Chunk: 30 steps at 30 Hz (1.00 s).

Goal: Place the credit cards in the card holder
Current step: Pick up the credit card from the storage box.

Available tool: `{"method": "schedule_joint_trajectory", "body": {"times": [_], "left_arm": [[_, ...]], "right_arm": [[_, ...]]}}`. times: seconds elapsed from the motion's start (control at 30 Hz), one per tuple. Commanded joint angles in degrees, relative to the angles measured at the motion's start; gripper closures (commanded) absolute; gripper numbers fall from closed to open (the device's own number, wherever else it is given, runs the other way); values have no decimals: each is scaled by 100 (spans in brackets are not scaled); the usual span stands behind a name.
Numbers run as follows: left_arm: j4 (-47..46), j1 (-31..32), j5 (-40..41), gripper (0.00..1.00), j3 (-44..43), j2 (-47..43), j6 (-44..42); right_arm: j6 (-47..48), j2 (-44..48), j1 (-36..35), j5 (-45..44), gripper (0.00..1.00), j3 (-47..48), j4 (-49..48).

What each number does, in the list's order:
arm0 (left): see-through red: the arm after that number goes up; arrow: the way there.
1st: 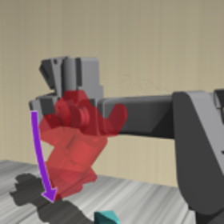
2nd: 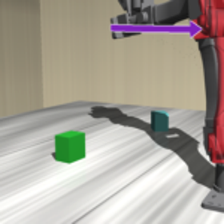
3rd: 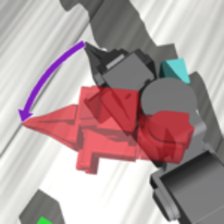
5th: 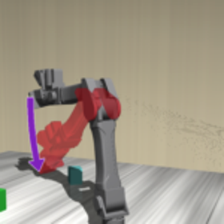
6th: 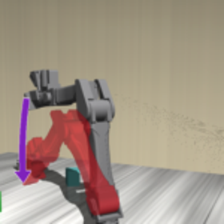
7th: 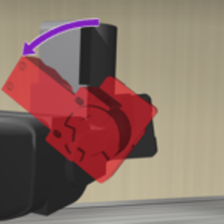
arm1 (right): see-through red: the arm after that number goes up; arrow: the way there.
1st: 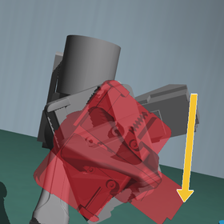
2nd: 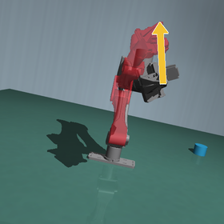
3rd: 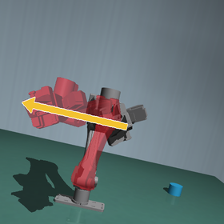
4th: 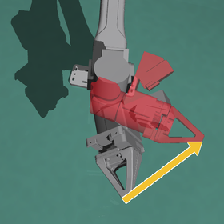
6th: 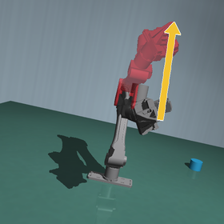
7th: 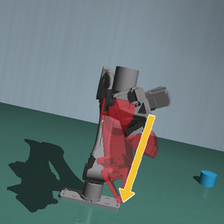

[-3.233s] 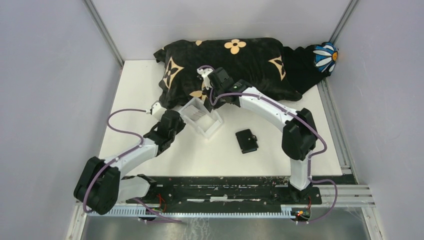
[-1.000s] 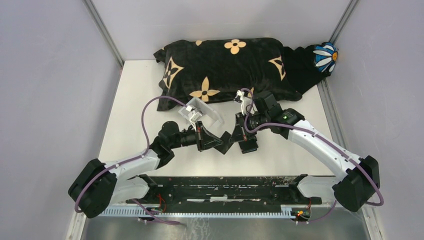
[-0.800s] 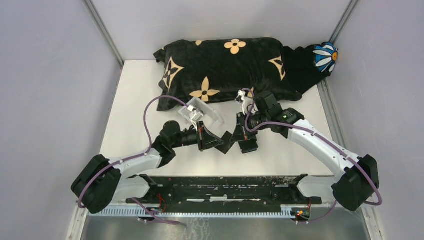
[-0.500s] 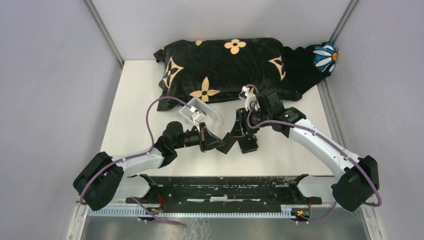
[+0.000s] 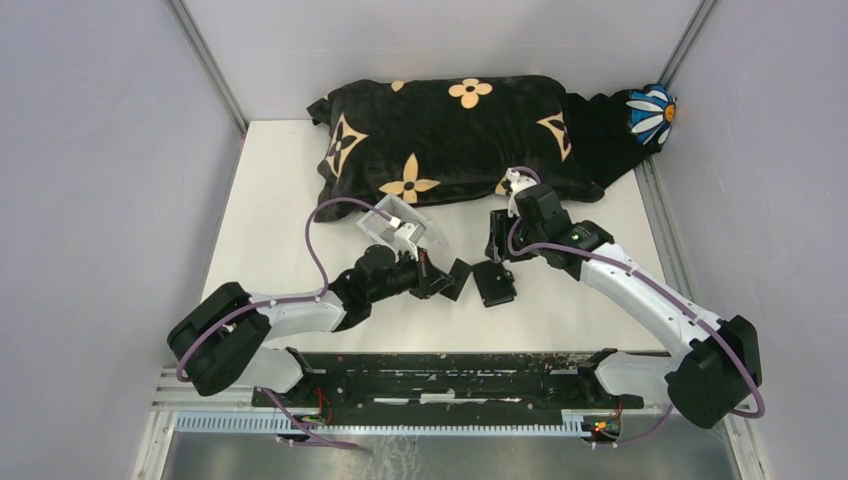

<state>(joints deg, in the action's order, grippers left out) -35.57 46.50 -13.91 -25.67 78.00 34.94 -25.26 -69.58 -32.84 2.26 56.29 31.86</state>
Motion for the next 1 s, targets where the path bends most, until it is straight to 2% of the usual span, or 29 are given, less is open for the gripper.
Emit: {"method": "schedule_joint_trajectory", "body": {"times": [0.0, 0.3, 0.53, 0.97], "left_arm": [[12, 211, 1069, 97, -327, 185, 415], [-368, 234, 1604, 97, -270, 329, 1246], [-774, 232, 1319, 97, -248, 399, 1866], [-1592, 226, 759, 97, -109, 664, 2675]], "right_arm": [[-78, -159, 9, -731, 46, -274, -123], [-776, 123, 14, 461, 45, -1149, -1421], [-1398, 306, 30, 1161, 43, -1795, -2772], [-2026, 230, 323, 1753, 42, -2245, -3851]]}}
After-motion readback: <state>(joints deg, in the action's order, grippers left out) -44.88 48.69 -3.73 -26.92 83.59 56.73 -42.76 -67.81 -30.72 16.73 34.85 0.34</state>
